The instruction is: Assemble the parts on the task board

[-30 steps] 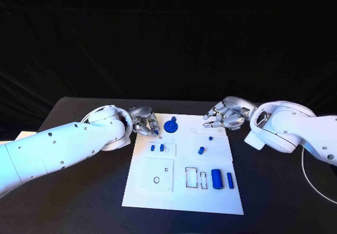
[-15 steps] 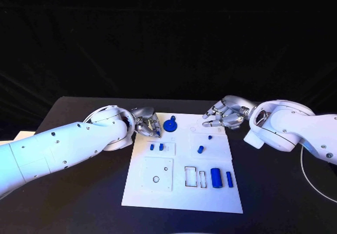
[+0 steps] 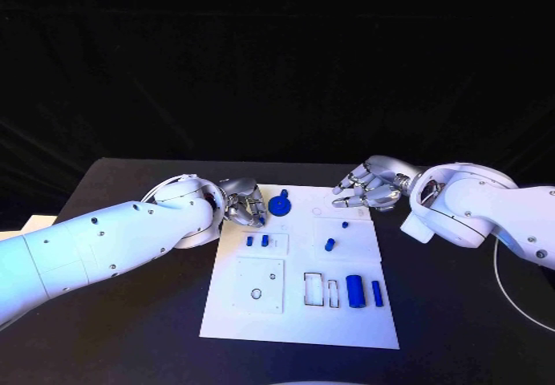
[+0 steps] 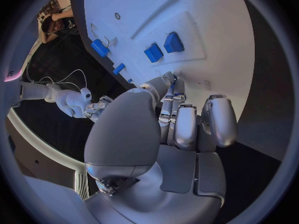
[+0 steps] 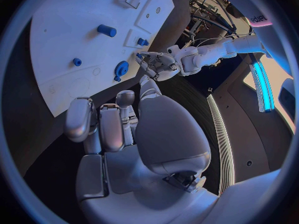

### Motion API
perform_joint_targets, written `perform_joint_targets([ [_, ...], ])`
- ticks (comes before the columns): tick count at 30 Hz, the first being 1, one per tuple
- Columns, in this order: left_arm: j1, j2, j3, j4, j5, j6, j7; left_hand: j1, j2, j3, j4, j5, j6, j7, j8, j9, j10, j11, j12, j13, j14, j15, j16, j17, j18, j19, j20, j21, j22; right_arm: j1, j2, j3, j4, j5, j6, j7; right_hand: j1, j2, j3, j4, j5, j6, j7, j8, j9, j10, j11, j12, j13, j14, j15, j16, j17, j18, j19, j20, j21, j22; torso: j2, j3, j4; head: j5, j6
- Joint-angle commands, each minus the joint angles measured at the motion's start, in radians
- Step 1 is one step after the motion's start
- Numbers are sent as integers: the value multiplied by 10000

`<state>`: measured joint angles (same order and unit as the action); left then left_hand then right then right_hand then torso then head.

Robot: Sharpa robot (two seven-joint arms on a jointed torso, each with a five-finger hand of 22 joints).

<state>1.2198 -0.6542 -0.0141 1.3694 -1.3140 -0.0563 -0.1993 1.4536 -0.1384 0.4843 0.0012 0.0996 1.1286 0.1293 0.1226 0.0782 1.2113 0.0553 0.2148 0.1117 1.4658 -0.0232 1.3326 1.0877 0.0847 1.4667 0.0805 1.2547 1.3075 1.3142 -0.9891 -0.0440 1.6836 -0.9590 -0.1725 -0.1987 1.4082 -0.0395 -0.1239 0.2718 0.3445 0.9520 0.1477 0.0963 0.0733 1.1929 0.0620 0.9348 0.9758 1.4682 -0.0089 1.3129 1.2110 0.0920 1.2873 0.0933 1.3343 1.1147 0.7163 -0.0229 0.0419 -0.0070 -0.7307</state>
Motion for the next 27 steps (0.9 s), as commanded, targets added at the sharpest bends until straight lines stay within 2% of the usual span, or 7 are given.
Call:
perform_joint_targets([
  [1, -12, 45, -10, -22, -249, 153, -41, -127, -8, 79, 4, -13, 66, 26, -15, 13, 74, 18, -47, 14, 214, -27, -56, -8, -159, 179, -61, -43, 448, -5, -3, 0, 20, -26, 107, 80, 15, 66, -65, 5, 58, 52, 2, 38, 16, 27, -14, 34, 0, 266, -57, -53, -9, 71, -73, 20, -57, -9, -2, 1, 10, -2, -8],
  [27, -57, 154, -63, -53, -428, 487, -104, -146, -8, 98, -21, -16, 115, 2, -16, 16, 122, -2, -69, 29, 203, -38, -72, -56, -156, 172, -65, -49, 451, -5, -23, 0, 31, -28, 130, 95, 15, 66, -65, 5, 58, 52, 2, 38, 16, 27, -14, 34, 0, 266, -57, -53, -9, 71, -73, 20, -57, -9, -8, -6, 5, -4, -53],
])
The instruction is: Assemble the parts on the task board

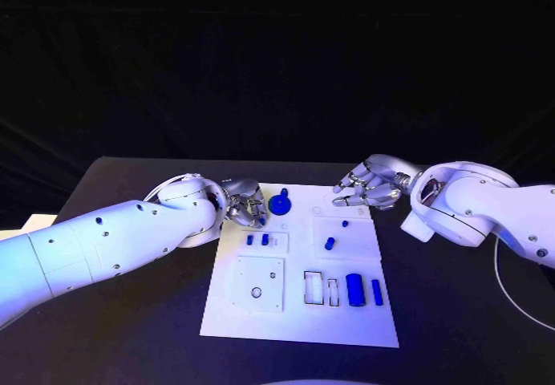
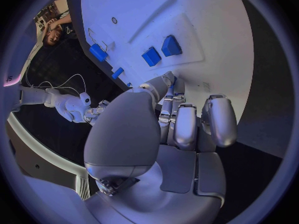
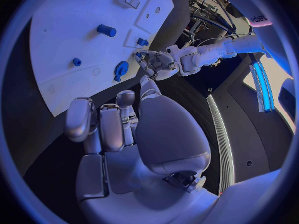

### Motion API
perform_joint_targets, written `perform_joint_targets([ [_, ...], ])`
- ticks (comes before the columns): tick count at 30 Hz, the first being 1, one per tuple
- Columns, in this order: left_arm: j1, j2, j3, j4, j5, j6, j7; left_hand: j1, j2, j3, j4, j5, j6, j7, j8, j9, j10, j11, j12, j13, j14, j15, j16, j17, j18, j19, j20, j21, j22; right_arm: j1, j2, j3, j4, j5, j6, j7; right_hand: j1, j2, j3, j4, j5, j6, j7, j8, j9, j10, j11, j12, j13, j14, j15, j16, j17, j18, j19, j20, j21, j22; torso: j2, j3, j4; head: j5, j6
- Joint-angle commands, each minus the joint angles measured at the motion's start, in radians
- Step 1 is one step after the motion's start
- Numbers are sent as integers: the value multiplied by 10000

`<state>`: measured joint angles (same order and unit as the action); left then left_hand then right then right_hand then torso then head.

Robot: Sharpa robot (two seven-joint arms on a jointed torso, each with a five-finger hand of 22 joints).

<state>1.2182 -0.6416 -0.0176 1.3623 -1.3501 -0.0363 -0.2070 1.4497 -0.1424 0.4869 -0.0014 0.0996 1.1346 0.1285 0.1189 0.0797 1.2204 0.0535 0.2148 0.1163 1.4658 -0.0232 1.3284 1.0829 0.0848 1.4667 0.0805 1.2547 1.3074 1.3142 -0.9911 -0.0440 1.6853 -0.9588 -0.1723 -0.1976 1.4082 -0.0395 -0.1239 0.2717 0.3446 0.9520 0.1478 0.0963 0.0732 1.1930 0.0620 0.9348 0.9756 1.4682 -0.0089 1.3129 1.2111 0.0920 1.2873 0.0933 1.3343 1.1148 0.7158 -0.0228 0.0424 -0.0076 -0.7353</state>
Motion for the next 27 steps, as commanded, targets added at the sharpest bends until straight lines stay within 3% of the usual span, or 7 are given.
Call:
perform_joint_targets([
  [1, -45, 27, -30, 16, -68, 282, -31, -107, 31, 72, 5, -16, 55, 10, 21, 1, 31, 16, -69, -16, 203, -38, -30, -8, -158, 172, -65, -49, 452, -5, -4, 0, 14, -29, 127, 84, 15, 66, -65, 5, 58, 52, 2, 38, 17, 27, -14, 34, 2, 266, -57, -53, -10, 71, -73, 20, -57, -10, -2, -2, 1, 4, -2],
  [5, -50, 23, -34, 1, -68, 275, -66, -172, -14, 82, -12, -17, -10, 38, -54, -26, -15, 39, -163, -23, 208, -26, 17, 67, -155, 159, -63, -71, 447, -5, -8, 0, 13, -29, 119, 86, 15, 66, -65, 5, 58, 52, 2, 38, 17, 27, -14, 34, 2, 266, -57, -53, -10, 71, -73, 20, -57, -10, 1, 0, 6, 0, -1],
  [11, -53, 19, -37, -38, -45, 187, -112, -413, -222, 232, 14, -2, -831, 278, -580, -173, -592, 302, -715, -205, 148, 176, -36, -91, -124, 65, 62, -316, 313, -5, -10, 0, 2, -29, 105, 90, 24, 73, -81, 7, 61, 51, 1, 41, 16, 0, -15, 1, -37, 267, -59, -62, -14, 74, -80, 18, -72, -29, -4, -4, 2, 6, 0],
  [20, -53, -47, -37, -33, -25, -47, -114, -632, -475, 308, 60, -14, -1351, 382, -577, -163, -895, 451, -1076, -364, 55, 293, -159, -381, -18, -102, 196, -847, -11, -5, -24, 0, -34, -29, 66, 95, 30, 75, -86, 8, 63, 47, 2, 40, 14, -89, -14, -139, -171, 253, -59, -111, -77, 90, -124, 17, -111, -100, 2, -5, -8, 8, 12],
  [27, -53, -258, -28, 82, -18, -255, -114, -657, -537, 309, 58, -14, -1458, 393, -586, -166, -915, 465, -1122, -385, 35, 311, -179, -434, 1, -128, 223, -933, -61, -5, -57, 0, -147, -273, 6, 86, 305, 231, -203, 71, 71, 5, 21, 60, 3, -1262, 6, -2225, -2098, 15, -53, -1028, -1039, 229, -521, 12, -652, -868, -5, -6, -4, -24, 20],
])
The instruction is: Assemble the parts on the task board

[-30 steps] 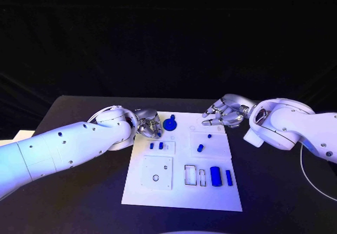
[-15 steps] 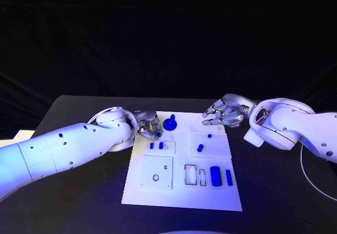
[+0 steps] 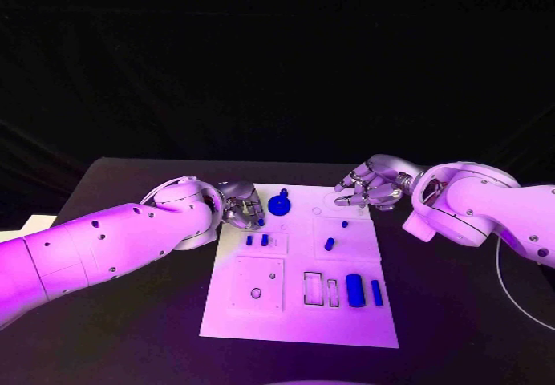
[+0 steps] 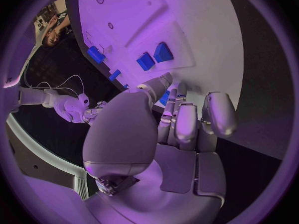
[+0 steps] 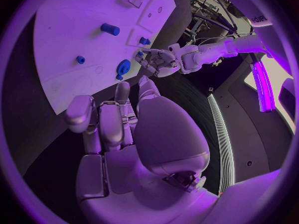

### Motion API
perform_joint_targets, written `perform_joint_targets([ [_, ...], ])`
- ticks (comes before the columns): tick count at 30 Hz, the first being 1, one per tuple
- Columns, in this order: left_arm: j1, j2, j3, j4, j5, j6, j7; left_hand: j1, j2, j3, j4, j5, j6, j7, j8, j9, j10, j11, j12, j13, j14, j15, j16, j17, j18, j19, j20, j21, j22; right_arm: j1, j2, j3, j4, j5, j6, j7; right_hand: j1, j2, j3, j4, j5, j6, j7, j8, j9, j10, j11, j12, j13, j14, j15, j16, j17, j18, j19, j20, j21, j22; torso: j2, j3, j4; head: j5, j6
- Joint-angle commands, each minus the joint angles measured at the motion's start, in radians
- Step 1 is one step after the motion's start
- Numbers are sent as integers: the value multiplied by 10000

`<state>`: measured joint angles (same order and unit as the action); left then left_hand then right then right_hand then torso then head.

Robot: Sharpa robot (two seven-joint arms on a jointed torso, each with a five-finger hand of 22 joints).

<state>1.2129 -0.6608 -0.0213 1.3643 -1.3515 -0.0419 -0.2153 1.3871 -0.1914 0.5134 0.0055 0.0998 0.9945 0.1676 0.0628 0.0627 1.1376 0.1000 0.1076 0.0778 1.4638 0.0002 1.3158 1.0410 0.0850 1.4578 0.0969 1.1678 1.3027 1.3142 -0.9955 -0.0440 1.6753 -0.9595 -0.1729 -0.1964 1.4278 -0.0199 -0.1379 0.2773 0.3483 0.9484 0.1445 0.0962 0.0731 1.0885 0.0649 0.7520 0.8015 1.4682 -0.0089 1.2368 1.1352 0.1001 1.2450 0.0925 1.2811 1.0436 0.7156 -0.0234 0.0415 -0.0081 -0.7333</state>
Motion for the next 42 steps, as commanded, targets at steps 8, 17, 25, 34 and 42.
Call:
perform_joint_targets([
  [8, 13, -607, 94, 265, 1177, -458, 348, 135, 46, 251, -104, 0, 150, 4, 108, 60, 39, -10, -50, -5, 41, 73, -46, -42, 24, -66, 80, -159, -64, -25, 7, -15, -382, -2050, 155, 117, 1620, 202, 503, -352, -664, 449, 115, 218, 32, -702, 95, -3428, -3121, 12, 0, -1010, -1015, 172, -53, 46, -344, -367, -7, -3, 2, -64, 36],
  [17, 22, -1339, 59, 453, 8249, -2379, 3714, 237, 291, 623, -227, -30, 709, 115, 383, 76, 66, 73, 48, -46, -2008, 143, -2772, -4260, 867, -2140, 137, -4843, -2908, -420, 113, -42, -438, -5710, 298, 16, 2222, -137, 1097, -435, -1106, 1083, -173, 89, -16, -41, 2, -5088, -5145, 68, -31, -1079, -1035, 165, -6, 11, -361, -330, 6, 9, 20, -166, 107],
  [25, -119, -1845, -63, 1150, 13946, -2518, 5611, -235, 465, -84, 66, -67, 631, 3, 393, 59, 464, -76, 589, 117, -2213, 86, -3029, -4738, 944, -2400, 143, -5584, -3381, -737, 402, -68, -550, -7675, 271, -310, 2201, -326, 1440, -321, -1348, 1297, -285, -86, -33, 87, -21, -5654, -6027, 101, -81, -1152, -1100, 155, 30, -24, -358, -287, -9, -24, 24, -432, 115],
  [34, -236, -2128, -81, 1673, 14993, -2312, 6019, -247, 516, -317, 69, -58, 633, -20, 417, 62, 467, -111, 753, 172, -2204, 63, -3003, -4766, 958, -2383, 117, -5771, -3519, -966, 784, -123, -722, -8398, 433, -447, 2181, -432, 1754, -246, -1620, 1387, -298, -218, -35, 145, -46, -5933, -6508, 114, -141, -1234, -1180, 160, 26, -93, -392, -307, 13, -13, 4, -484, 124],
  [42, -250, -2215, -82, 1851, 15095, -2232, 6047, -221, 536, -368, 50, -53, 650, -25, 434, 66, 467, -119, 802, 189, -2210, 57, -3003, -4787, 964, -2380, 110, -5832, -3563, -1092, 1006, -145, -841, -8472, 798, -412, 2187, -443, 1948, -230, -1606, 1487, -312, -237, -24, 218, -56, -6032, -6715, 120, -186, -1270, -1213, 159, 40, -136, -399, -302, 19, -7, 17, -499, 87],
])
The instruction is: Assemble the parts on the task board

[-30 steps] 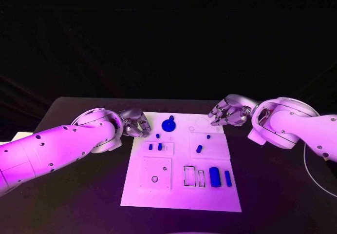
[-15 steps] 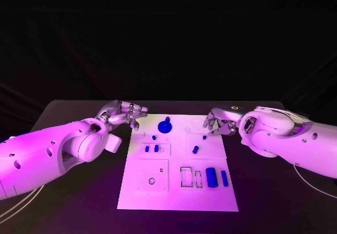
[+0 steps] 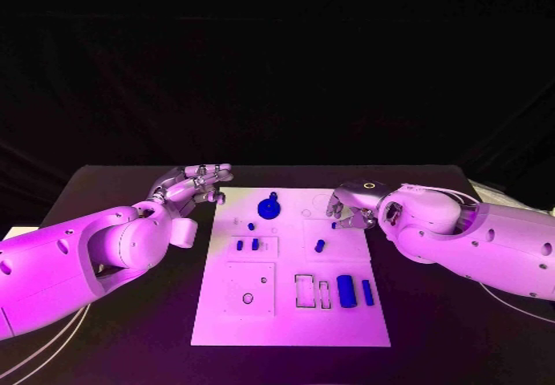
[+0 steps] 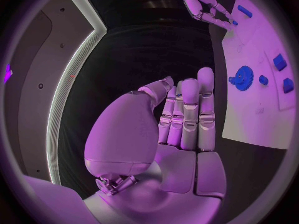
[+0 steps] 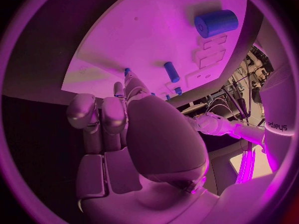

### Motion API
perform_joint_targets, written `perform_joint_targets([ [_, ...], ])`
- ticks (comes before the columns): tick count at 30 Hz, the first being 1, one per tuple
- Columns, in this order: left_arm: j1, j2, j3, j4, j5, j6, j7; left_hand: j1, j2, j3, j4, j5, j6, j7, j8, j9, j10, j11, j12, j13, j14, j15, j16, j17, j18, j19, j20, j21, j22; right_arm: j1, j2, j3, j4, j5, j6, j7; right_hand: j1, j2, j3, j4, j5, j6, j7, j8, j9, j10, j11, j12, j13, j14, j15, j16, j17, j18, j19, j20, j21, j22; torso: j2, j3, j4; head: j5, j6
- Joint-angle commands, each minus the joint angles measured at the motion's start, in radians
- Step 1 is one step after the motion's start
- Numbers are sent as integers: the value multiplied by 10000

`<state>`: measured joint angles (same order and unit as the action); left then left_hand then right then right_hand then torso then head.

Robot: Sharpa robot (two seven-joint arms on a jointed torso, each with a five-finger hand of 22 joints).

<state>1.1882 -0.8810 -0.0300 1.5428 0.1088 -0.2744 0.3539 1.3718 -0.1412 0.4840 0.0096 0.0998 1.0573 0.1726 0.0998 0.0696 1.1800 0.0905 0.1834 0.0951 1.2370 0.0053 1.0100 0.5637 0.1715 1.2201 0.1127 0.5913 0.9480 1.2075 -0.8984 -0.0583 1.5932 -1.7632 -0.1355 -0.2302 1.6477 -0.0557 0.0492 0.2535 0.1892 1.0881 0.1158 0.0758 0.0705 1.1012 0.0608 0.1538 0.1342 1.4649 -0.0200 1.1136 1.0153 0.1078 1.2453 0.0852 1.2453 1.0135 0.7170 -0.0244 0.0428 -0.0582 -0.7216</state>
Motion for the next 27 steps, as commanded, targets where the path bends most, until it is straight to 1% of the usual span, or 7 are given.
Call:
perform_joint_targets([
  [1, -3, -19, 5, 78, 495, 92, 350, -69, 33, -74, 9, -53, 22, -75, 63, -3, 43, -24, 43, 16, 58, 5, 55, -14, 99, -3, -49, -67, -16, -35, 50, -3, -27, -436, 466, -64, -10, -86, 116, 9, -7, 119, -28, -31, 6, 124, -17, -59, -76, 155, -83, -42, -17, 81, 38, -68, -42, -2, 6, 2, 5, 3, -31],
  [5, -4, -41, 5, 108, 502, 76, 331, -54, 31, -120, -8, -51, 1, -62, 58, -8, 14, -14, 69, 24, 54, 5, 59, -26, 102, 0, -53, -113, -49, -69, 105, -8, -45, -421, 610, -10, 3, -86, 271, -2, 29, 236, -35, -18, 21, 267, -33, -88, -192, 164, -98, -42, -13, 79, 53, -90, -40, 11, 2, 5, -8, 24, -67],
  [10, -4, -61, 5, 115, 505, 70, 302, -44, 34, -165, -20, -48, -36, -36, 46, -14, -29, 1, 91, 29, 44, 13, 55, -51, 103, 3, -52, -164, -86, -105, 168, -11, -78, -412, 752, 21, 54, -59, 493, -49, 27, 398, -47, 10, 42, 449, -60, -123, -310, 183, -118, -6, 30, 66, 101, -113, -2, 79, -7, 11, -4, 39, -105],
  [13, -4, -69, 5, 118, 505, 74, 283, -39, 37, -176, -24, -47, -44, -30, 44, -16, -41, 5, 97, 30, 39, 16, 51, -63, 104, 0, -51, -188, -102, -126, 200, -13, -114, -411, 825, 37, 73, -57, 627, -84, -6, 479, -48, 18, 51, 551, -68, -147, -374, 201, -123, 44, 86, 53, 141, -124, 35, 140, -9, 12, 3, 25, -114],
  [16, -4, -76, 5, 122, 506, 72, 269, -33, 42, -182, -28, -45, -48, -27, 43, -16, -47, 7, 103, 32, 35, 18, 48, -72, 107, -5, -51, -211, -117, -144, 230, -14, -139, -410, 891, 52, 95, -34, 770, -125, -49, 559, -49, 30, 62, 654, -77, -166, -427, 216, -123, 86, 131, 41, 179, -128, 73, 199, -7, 10, -2, 40, -121],
  [22, -3, -90, 5, 142, 503, 89, 226, -17, 51, -194, -39, -43, -54, -20, 45, -16, -63, 12, 115, 35, 25, 21, 41, -92, 108, -5, -49, -234, -133, -210, 306, -16, -220, -490, 1047, 64, 157, -11, 1183, -292, -159, 708, -59, 31, 80, 869, -101, -237, -554, 245, -131, 180, 222, 24, 246, -144, 151, 312, -5, 14, -4, 40, -144],
  [27, -3, -89, 5, 148, 501, 113, 202, 27, 74, -221, -69, -37, -99, 0, 33, -21, -117, 28, 140, 40, 56, 30, 108, 0, 71, 80, -46, -64, -30, -273, 360, -17, -300, -776, 1183, 36, 141, -53, 1576, -488, -242, 870, -133, 50, 105, 1066, -174, -296, -624, 254, -233, 216, 252, 29, 238, -220, 169, 334, -9, 11, -2, 39, -160],
])
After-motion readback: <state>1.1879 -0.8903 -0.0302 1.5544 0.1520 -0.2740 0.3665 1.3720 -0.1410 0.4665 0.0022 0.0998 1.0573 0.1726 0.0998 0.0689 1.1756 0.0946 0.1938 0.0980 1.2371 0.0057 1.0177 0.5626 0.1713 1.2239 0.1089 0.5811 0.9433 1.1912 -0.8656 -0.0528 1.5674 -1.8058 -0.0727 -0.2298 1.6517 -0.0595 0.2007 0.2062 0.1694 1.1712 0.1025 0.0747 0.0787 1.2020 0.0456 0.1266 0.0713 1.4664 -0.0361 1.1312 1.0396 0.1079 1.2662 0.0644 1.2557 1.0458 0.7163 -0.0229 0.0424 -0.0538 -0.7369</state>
